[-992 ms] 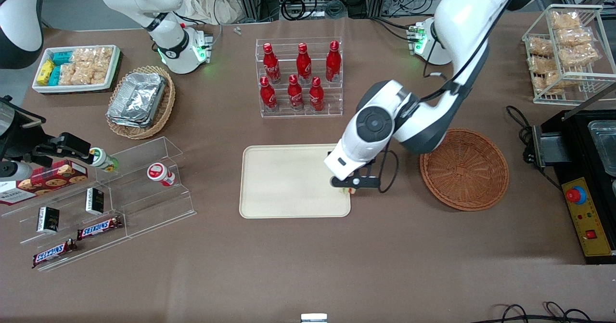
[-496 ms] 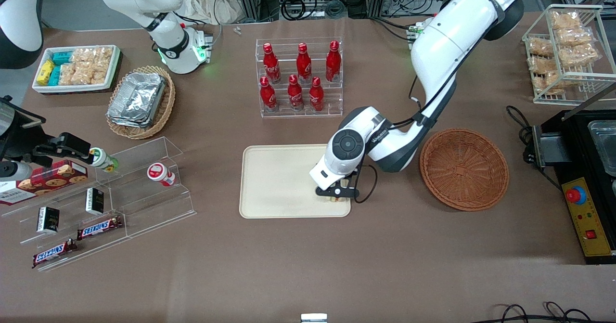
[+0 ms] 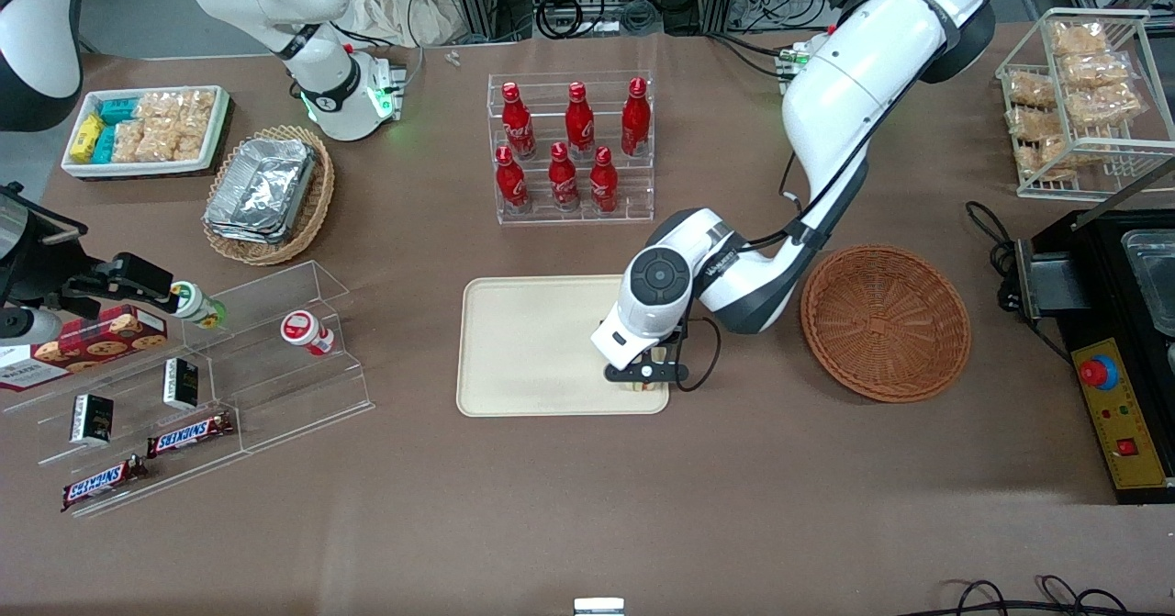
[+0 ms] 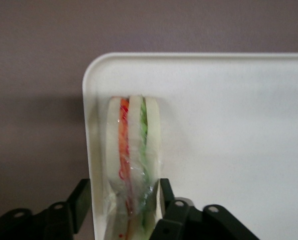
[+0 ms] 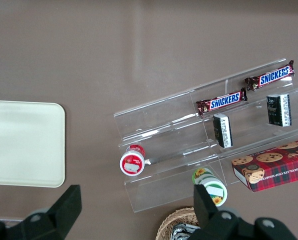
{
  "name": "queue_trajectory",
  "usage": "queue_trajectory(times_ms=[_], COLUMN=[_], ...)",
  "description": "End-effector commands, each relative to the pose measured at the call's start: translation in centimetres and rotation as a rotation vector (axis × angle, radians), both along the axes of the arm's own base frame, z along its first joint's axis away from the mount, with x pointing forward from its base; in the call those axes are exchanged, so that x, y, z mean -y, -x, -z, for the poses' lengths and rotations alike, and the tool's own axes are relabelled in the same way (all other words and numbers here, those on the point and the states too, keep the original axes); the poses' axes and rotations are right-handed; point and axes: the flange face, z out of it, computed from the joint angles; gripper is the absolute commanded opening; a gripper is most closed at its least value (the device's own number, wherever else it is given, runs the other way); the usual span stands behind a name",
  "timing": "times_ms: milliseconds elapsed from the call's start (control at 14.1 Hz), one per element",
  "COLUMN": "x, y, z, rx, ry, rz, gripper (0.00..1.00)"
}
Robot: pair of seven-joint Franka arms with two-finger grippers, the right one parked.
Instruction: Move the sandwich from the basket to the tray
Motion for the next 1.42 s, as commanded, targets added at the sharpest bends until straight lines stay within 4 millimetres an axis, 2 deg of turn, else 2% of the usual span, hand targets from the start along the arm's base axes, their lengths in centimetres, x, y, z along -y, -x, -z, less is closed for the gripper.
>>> queue_trajectory(times_ms=[0,71,213,425,567,850,1134,1205,1346], x=[-1.0,-1.9,-6.0,-13.8,-17.9,-26.5,-31.7,-33.3,-34.7], y=[0.1,0.2,-1.0,-2.8,-3.2,-3.8,-3.4,-3.5,-3.4], z=[-4.9,-7.3,-11.1,-17.1,-20.2,-25.0,-29.5,-29.8,-30.5], rx=[0.027,0.025,-0.003,-0.102,-0.11,-0.112,-0.074,-0.08,-0.081], ry=[-0.081,-0.111,-0.163,-0.104,-0.124,-0.141,-0.164,-0.164,-0.162], rz=[-0.044,-0.043,-0.072,0.029,0.059,0.109,0.012,-0.01,-0.036], gripper=[1.0,1.0,1.0,1.0,1.0,1.0,1.0,1.0,1.0])
